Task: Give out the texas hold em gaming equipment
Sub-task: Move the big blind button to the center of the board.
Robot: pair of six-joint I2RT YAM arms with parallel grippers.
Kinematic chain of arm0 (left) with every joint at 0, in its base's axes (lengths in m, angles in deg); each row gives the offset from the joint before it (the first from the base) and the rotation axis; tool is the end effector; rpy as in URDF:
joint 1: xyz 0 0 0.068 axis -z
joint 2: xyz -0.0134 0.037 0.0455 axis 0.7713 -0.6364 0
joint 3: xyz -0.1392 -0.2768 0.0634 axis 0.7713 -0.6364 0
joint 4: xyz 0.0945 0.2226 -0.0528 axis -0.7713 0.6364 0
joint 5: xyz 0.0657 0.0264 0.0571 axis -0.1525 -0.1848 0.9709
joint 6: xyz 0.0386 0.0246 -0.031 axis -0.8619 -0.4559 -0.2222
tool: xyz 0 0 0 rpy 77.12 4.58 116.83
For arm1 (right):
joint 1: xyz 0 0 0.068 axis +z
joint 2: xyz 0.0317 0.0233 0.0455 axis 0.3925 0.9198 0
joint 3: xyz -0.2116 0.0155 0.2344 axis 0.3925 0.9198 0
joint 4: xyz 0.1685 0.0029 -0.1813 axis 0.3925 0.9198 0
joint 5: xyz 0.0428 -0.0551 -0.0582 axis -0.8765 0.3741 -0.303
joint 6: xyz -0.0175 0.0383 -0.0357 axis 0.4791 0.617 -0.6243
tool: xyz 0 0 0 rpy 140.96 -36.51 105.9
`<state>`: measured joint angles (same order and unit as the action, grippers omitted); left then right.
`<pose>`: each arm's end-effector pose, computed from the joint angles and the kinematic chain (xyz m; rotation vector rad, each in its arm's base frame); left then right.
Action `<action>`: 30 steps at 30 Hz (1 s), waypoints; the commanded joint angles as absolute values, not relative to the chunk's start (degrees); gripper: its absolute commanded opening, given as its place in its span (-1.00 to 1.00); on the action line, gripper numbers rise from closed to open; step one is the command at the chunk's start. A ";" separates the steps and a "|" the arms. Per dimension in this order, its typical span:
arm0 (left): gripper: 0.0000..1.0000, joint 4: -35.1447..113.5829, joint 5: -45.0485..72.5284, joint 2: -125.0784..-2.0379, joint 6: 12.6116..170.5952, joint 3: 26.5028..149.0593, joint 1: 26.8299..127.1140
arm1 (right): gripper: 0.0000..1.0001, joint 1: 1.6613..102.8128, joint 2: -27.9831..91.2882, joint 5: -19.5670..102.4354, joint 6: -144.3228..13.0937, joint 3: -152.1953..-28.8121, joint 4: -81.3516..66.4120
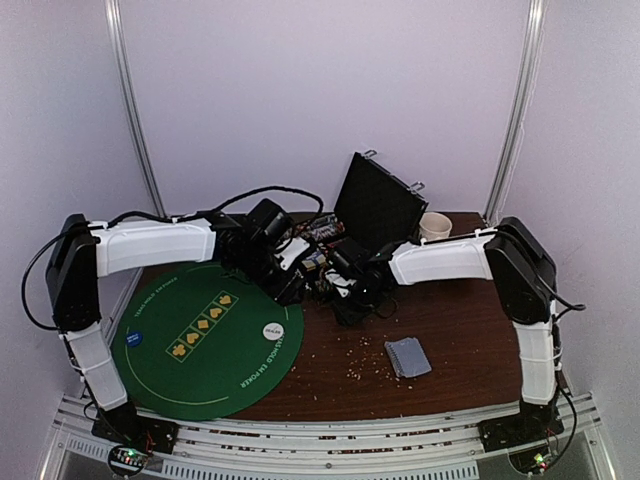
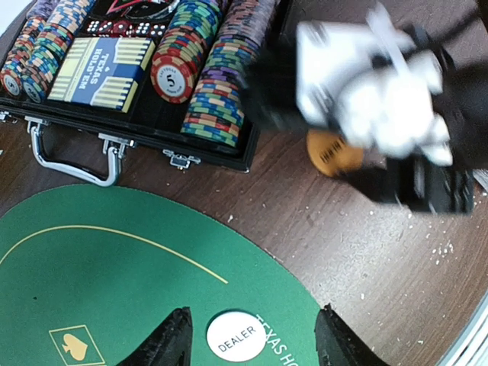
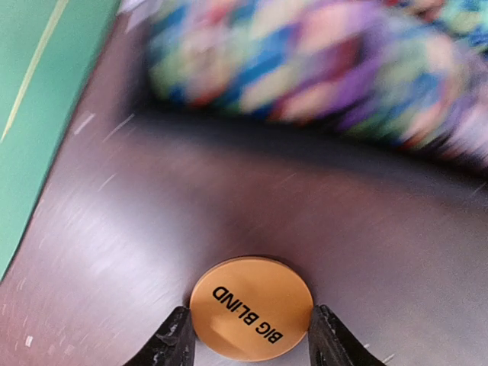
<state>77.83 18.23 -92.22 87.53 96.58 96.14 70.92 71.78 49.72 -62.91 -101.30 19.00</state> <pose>0.2684 -0.2784 0.2817 0.8944 2.5131 -0.4029 0.3064 0.3374 0.1972 -0.8780 2.5408 0.3101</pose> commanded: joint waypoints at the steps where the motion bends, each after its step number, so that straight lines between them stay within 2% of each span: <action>1: 0.16 76.92 18.78 -88.39 86.75 94.60 95.75 | -0.01 76.32 68.77 45.36 -65.24 -93.96 23.69; 8: 0.16 76.74 20.08 -83.62 87.22 90.55 95.67 | -0.02 87.69 62.13 39.72 -61.37 -84.54 22.83; 15: 0.16 76.03 21.08 -79.38 87.62 85.35 95.56 | -0.02 97.04 60.07 37.91 -54.99 -81.69 21.35; 20: 0.16 75.31 20.16 -77.45 87.94 83.18 95.56 | -0.01 98.51 60.07 38.21 -52.36 -81.49 19.88; 23: 0.16 74.32 14.38 -77.38 86.31 82.35 95.60 | 0.01 97.77 56.03 37.93 -49.83 -80.42 17.69; 30: 0.60 72.84 13.27 -85.00 78.79 85.57 106.33 | 0.13 88.38 43.46 38.31 -44.46 -74.58 19.51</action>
